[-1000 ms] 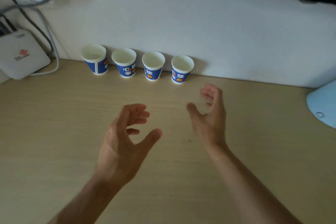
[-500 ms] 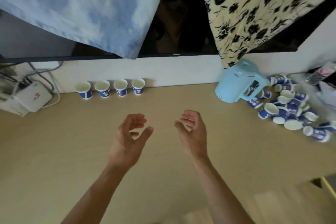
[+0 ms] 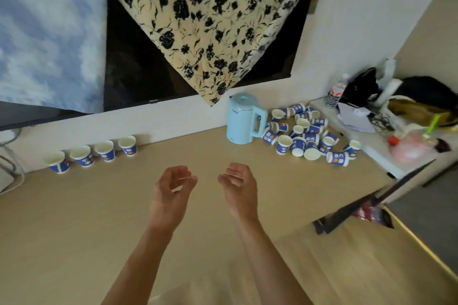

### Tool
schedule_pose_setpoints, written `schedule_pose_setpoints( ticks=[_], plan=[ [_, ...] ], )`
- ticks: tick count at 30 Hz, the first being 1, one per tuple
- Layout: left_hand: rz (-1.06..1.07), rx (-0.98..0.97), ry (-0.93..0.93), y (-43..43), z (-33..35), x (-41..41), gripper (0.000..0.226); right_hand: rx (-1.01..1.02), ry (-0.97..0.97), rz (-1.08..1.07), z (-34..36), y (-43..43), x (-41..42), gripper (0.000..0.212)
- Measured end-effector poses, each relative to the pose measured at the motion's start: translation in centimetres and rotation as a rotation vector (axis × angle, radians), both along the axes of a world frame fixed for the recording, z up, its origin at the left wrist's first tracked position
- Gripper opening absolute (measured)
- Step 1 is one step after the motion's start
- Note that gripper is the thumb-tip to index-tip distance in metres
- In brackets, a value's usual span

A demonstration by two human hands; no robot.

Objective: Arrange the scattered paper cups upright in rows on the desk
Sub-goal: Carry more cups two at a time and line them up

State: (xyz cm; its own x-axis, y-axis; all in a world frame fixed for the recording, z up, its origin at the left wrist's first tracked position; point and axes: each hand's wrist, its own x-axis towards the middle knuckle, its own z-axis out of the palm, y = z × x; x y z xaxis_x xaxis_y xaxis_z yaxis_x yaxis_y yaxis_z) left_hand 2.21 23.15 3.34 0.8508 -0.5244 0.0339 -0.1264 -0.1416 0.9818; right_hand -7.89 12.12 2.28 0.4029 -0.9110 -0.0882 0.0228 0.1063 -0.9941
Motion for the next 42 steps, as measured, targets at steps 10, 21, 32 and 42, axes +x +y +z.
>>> schedule_pose_setpoints(
  ticks=[10,21,32,42],
  plan=[
    [-0.172,0.020,0.052,-9.6,-1.0,-9.1,0.014,0.046,0.039,-0.138,-0.6,-8.2,-10.5,0.026],
    [-0.306,0.071,0.146,-26.7,-5.1,-11.0,0.015,0.053,0.191,-0.236,-5.5,-22.5,-15.3,0.023],
    [-0.427,0.175,0.151,-39.3,-5.9,-13.3,0.018,0.056,0.444,-0.253,-8.6,-36.9,-19.5,0.025],
    [-0.503,0.329,-0.038,-48.9,-8.2,-17.8,0.032,0.189,0.491,-0.221,-12.5,-49.6,-22.3,0.019]
  ],
)
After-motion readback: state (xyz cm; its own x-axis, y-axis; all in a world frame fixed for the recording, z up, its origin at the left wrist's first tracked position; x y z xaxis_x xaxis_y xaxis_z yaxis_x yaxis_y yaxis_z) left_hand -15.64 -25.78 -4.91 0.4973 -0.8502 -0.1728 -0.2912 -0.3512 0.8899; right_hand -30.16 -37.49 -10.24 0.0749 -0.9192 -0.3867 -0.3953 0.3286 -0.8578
